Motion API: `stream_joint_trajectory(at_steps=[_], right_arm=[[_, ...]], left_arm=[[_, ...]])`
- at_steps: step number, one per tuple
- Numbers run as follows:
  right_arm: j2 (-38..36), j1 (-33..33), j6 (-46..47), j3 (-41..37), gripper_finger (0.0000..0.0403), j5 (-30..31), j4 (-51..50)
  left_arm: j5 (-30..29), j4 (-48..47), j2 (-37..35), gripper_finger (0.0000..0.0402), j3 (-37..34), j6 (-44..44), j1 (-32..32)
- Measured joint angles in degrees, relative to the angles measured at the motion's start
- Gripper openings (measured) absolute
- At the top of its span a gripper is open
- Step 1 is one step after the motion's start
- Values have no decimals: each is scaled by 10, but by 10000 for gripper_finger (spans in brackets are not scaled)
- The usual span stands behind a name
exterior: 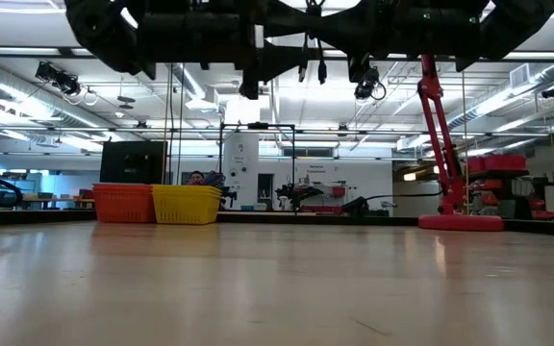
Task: Pick & Place USB Port
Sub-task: Put the black USB cable into the orange bin
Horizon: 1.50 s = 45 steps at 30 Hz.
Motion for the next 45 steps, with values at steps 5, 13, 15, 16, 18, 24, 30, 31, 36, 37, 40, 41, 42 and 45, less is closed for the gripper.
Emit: stream_joint_trajectory(at_steps=[5, 13, 15, 16, 18, 24, 30, 31, 36, 37, 40, 41, 42, 45], right_arm=[[0, 0, 0, 0, 0, 0, -9], [0, 0, 0, 0, 0, 0, -11], [0, 0, 0, 0, 2, 0, -10], [0, 0, 0, 0, 4, 1, -9], [-1, 0, 1, 0, 5, 0, -9], [-1, 0, 1, 1, 7, 0, -15], [-1, 0, 1, 1, 10, 0, -18], [-1, 0, 1, 1, 12, 1, -18], [0, 0, 0, 1, 35, 3, -18], [0, 0, 0, 1, 41, 4, -18], [0, -1, 0, 1, 60, 5, -18], [0, -1, 0, 1, 66, 5, -18], [0, -1, -1, 1, 72, 5, -17], [0, 0, -3, -1, 90, -4, -21]], left_arm=[[11, -8, 31, 222, 35, 5, 0], [5, -140, 43, 140, 81, 5, 1], [-3, -147, 43, 80, 88, 6, 1], [-6, -147, 43, 46, 91, 9, 1], [-7, -147, 43, 43, 94, 13, 1], [-7, -155, 43, 43, 98, 18, 1], [-15, -165, 42, 43, 98, 19, 2], [-14, -167, 41, 43, 98, 19, 4], [-23, -193, 28, 43, 98, 18, 15], [-26, -204, 22, 43, 98, 18, 17], [-44, -248, -4, 43, 98, 21, 23], [-50, -266, -14, 43, 98, 26, 23], [-58, -279, -24, 43, 98, 29, 23], [-89, -320, -61, 43, 99, 35, 25]])
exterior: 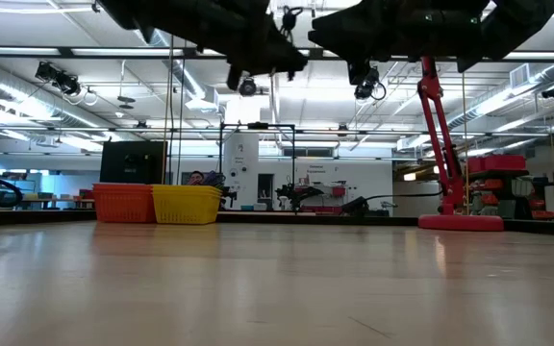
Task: Pick & Place USB Port
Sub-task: Put the black USB cable into the orange bin
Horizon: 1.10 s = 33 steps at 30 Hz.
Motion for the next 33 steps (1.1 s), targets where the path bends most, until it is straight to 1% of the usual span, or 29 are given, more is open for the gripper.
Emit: stream_joint_trajectory(at_steps=[6, 10, 16, 20, 23, 27, 33], right_arm=[[0, 0, 5, 0, 124, 3, 1], [0, 0, 7, 0, 137, 3, -3], [0, 1, 19, 0, 141, 3, -3], [0, 4, 19, 0, 141, 4, -10], [0, 4, 19, 0, 141, 4, -11], [0, 4, 19, 0, 141, 4, -13], [0, 4, 19, 0, 141, 4, -19]], left_arm=[[-57, -148, -71, 43, -1, 2, -1], [-120, -258, -119, 43, 0, -8, -1], [-237, -404, -183, 43, -1, -41, 2], [-298, -486, -210, 43, -1, -74, 16], [-344, -531, -218, 43, 0, -100, 33], [-383, -592, -221, 43, -1, -125, 67], [-388, -643, -222, 43, -1, -126, 132]])
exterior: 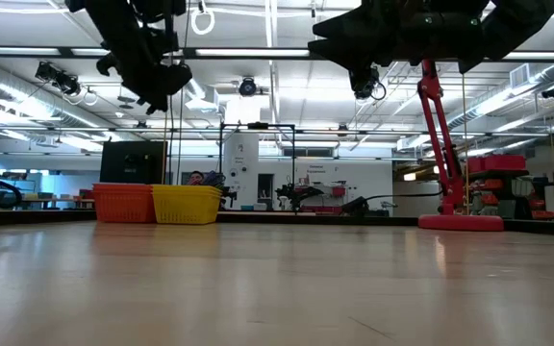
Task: Pick & Place USB Port
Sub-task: Put the black USB cable into the orange bin
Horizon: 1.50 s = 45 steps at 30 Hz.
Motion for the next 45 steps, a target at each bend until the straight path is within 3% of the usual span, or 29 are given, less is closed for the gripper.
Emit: stream_joint_trajectory(at_steps=[22, 39, 45], right_arm=[[0, 1, 0, 0, 141, 0, -14], [0, 31, -1, 0, 141, 0, -22], [0, 42, -5, 0, 141, 0, -22]], left_arm=[[71, -14, 0, 43, 0, 62, 204], [180, 54, 0, 43, -2, 121, 301], [231, 87, 0, 43, -43, 112, 339]])
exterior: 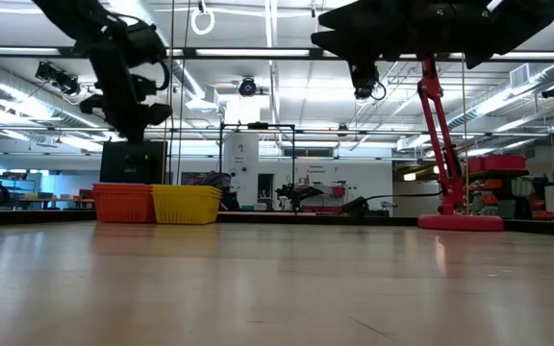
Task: Pick & Place USB Port
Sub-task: Put the black USB cable into the orange bin
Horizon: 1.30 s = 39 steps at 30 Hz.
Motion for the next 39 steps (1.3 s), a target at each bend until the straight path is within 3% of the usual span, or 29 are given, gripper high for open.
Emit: stream_joint_trajectory(at_steps=[15, 24, 39], right_arm=[[0, 2, -1, 0, 141, 0, 0], [0, 2, 0, 0, 141, 0, 0], [0, 2, 1, 0, 141, 0, 0]], left_arm=[[57, 216, 0, 43, -176, -39, 35], [75, 335, 0, 43, -234, -68, 37], [63, 331, 0, 50, -236, -104, 37]])
